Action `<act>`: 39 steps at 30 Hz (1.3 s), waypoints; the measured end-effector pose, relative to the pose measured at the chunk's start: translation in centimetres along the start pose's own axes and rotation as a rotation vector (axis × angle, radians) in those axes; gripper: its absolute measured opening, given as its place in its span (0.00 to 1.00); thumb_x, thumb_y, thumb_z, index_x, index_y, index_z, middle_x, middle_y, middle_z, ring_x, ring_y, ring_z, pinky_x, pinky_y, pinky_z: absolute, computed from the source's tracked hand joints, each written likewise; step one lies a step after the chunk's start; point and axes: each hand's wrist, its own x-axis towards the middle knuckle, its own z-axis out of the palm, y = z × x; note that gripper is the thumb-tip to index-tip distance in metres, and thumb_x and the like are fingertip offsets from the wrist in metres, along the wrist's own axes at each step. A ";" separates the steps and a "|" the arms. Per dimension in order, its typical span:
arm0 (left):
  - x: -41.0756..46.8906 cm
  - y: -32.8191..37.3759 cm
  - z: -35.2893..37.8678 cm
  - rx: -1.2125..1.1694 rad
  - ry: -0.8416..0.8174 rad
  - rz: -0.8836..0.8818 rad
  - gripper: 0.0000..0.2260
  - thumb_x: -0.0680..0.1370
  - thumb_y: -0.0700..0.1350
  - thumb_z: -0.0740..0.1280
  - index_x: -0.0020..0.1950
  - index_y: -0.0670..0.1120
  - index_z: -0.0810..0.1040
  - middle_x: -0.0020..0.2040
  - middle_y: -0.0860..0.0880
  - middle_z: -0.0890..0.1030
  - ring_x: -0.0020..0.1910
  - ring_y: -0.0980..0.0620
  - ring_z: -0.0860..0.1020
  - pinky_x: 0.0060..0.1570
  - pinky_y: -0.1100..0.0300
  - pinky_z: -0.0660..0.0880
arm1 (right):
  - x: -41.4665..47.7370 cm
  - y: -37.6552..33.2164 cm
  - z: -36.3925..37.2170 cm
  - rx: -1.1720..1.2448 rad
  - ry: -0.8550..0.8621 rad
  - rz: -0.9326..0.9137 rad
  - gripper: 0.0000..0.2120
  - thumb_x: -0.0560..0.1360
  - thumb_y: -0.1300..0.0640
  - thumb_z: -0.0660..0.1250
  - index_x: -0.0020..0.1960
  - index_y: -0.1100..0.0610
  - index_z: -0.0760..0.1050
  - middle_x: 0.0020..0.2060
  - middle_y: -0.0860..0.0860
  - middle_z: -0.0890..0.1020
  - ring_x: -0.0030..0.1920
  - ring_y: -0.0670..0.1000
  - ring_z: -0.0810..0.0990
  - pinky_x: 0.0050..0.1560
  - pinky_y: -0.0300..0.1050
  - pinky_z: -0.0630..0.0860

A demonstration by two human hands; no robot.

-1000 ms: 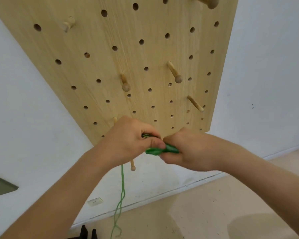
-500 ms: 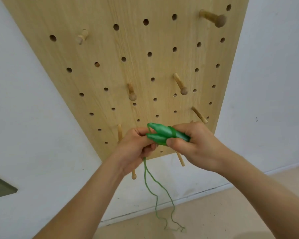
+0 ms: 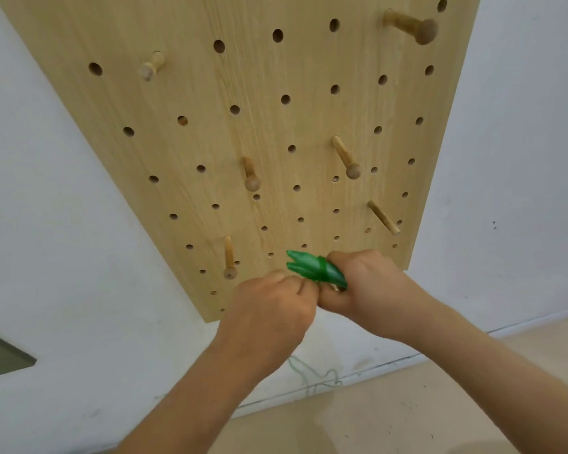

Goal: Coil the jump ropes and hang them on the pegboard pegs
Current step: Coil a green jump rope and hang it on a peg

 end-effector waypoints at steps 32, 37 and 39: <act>5.4 -7.1 -4.0 -1.355 -0.834 -0.088 0.12 0.68 0.57 0.73 0.35 0.48 0.83 0.28 0.52 0.80 0.24 0.58 0.73 0.23 0.67 0.68 | -0.2 -4.9 -5.1 0.141 -0.375 -0.176 0.20 0.72 0.44 0.69 0.29 0.55 0.71 0.22 0.48 0.68 0.23 0.47 0.65 0.26 0.45 0.64; 3.4 -5.5 0.3 -1.790 -0.521 -0.384 0.21 0.64 0.63 0.75 0.29 0.47 0.78 0.23 0.53 0.71 0.21 0.56 0.64 0.24 0.60 0.55 | 0.6 -3.2 -5.1 0.325 -0.252 -0.106 0.20 0.72 0.47 0.72 0.31 0.62 0.73 0.22 0.50 0.68 0.23 0.50 0.65 0.25 0.46 0.61; 2.9 -4.7 1.1 -1.753 -0.396 -0.502 0.17 0.70 0.58 0.73 0.29 0.49 0.78 0.23 0.53 0.69 0.22 0.56 0.61 0.26 0.58 0.53 | 0.5 -2.5 -4.6 0.371 -0.219 -0.076 0.20 0.72 0.48 0.71 0.31 0.62 0.74 0.22 0.50 0.68 0.23 0.50 0.64 0.26 0.46 0.61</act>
